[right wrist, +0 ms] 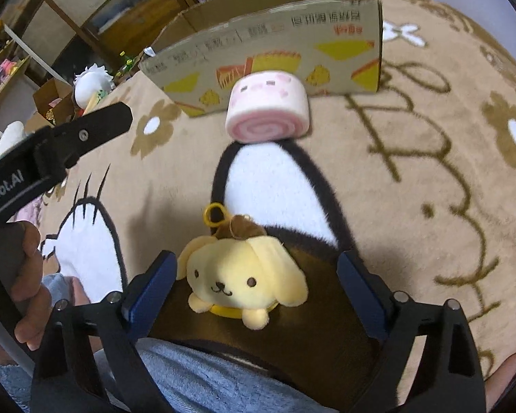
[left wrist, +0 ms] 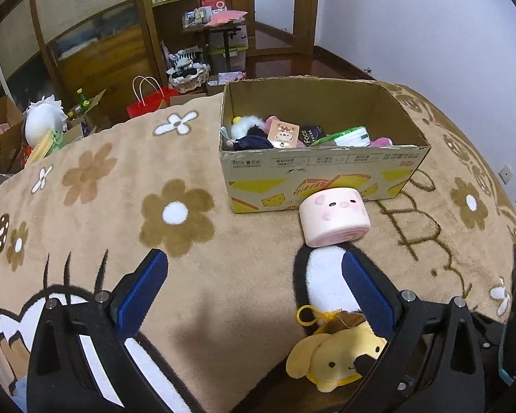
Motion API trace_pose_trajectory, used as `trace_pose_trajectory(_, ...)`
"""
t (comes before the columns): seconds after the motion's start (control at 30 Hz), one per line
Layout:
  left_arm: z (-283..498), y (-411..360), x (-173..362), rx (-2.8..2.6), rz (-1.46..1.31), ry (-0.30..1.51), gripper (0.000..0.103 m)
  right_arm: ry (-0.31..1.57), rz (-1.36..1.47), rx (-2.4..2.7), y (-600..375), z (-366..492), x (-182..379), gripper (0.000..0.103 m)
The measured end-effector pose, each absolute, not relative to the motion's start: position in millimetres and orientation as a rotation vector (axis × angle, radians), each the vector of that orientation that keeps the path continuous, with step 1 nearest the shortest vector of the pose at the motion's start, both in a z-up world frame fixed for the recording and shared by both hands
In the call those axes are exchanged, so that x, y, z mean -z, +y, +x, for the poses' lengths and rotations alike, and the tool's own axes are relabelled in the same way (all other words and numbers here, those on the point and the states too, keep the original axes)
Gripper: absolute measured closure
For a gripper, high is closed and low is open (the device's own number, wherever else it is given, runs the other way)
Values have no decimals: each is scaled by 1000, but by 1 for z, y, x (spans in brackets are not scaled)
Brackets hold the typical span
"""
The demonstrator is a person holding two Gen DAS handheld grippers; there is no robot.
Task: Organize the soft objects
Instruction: 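Grasp the yellow dog plush with the right tool while the left tool grasps the marshmallow plush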
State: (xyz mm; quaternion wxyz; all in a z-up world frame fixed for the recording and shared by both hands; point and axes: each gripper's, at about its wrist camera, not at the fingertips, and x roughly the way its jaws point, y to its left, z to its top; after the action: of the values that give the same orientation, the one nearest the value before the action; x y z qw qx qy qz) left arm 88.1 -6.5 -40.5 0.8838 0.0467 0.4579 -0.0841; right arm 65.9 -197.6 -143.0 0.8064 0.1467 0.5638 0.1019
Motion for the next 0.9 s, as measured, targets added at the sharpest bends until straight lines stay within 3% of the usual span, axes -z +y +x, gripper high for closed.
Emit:
trace_pose_trajectory(0.13,88,-6,42,174,95,952,3,1250,337,-238,-195,68,157,7)
trace_pose_trajectory(0.27,88,-9,44,176,100,956,3,1286,363,-266,-191,72,169,22)
trace_pose_trajectory(0.33,89,-10,46,177,104,958,3,1302,394,-292,-189,73,178,39)
trace_pose_trajectory(0.5,89,-14,50,181,111,961,3,1275,506,-306,-201,73,184,51)
trace_pose_trajectory(0.9,93,-21,51,185,112,927,3,1037,505,-121,-231,70,141,55)
